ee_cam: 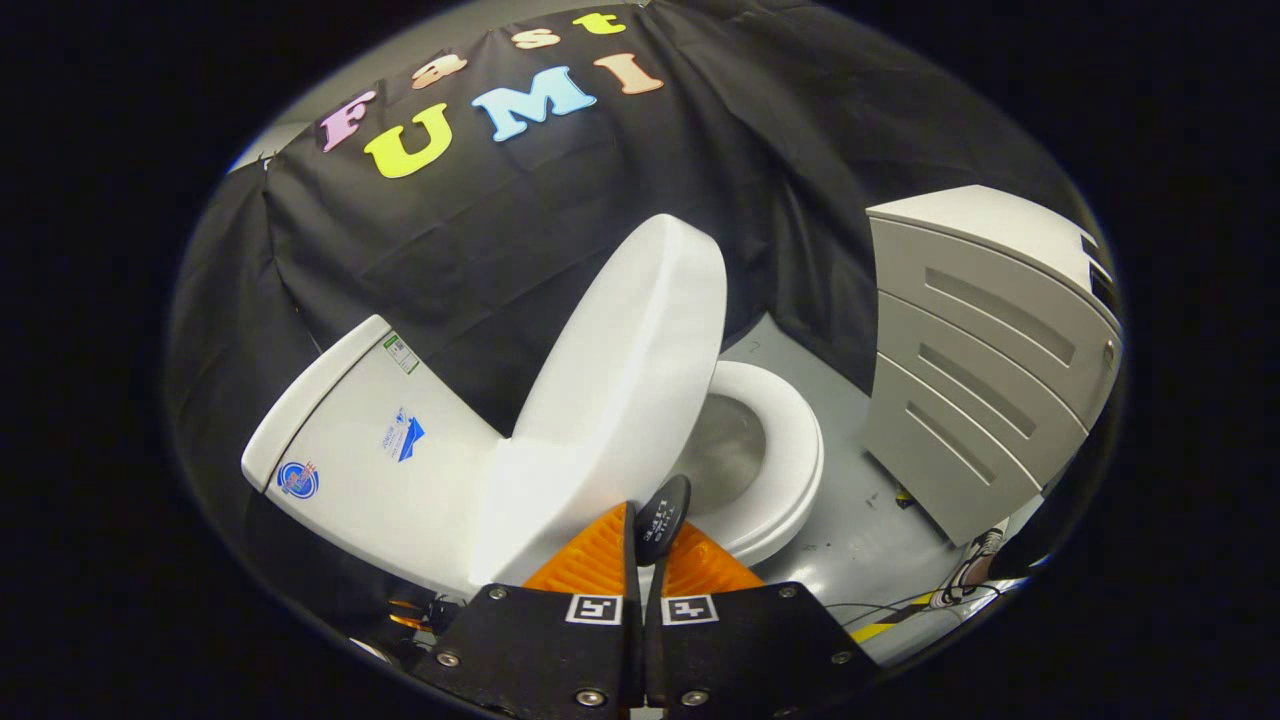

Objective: Open the toilet lid.

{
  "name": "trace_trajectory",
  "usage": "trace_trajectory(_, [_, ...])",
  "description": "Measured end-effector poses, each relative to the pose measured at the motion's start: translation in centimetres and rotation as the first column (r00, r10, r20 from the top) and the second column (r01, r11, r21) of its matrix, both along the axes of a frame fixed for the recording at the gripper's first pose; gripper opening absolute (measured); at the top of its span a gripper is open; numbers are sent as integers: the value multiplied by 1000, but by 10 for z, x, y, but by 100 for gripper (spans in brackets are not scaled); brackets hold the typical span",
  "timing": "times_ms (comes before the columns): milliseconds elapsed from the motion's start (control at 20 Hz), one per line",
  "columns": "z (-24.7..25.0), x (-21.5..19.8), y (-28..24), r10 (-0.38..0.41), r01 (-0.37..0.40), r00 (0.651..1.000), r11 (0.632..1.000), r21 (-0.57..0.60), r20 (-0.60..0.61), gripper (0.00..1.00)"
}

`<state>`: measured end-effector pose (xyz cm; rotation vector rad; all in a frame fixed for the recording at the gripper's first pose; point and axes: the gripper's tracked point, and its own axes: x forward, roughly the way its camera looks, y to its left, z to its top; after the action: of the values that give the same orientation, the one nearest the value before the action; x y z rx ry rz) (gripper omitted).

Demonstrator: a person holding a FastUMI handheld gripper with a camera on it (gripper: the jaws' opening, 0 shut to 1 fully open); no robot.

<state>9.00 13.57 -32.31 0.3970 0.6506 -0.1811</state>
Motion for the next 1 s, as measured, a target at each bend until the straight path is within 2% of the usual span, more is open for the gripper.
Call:
trace_trajectory(200, [14, 2, 10, 9, -9, 1000, 996, -85, -2, 0])
trace_trajectory(500, [34, 6, 29, -18, 24, 999, 989, -146, 40, 0])
trace_trajectory(600, [43, 8, 39, 5, 6, 998, 979, -204, 56, 0])
trace_trajectory(800, [58, 9, 56, -4, 23, 997, 965, -261, 71, 0])
trace_trajectory(1000, [70, 13, 74, 32, -2, 996, 942, -336, 83, 0])
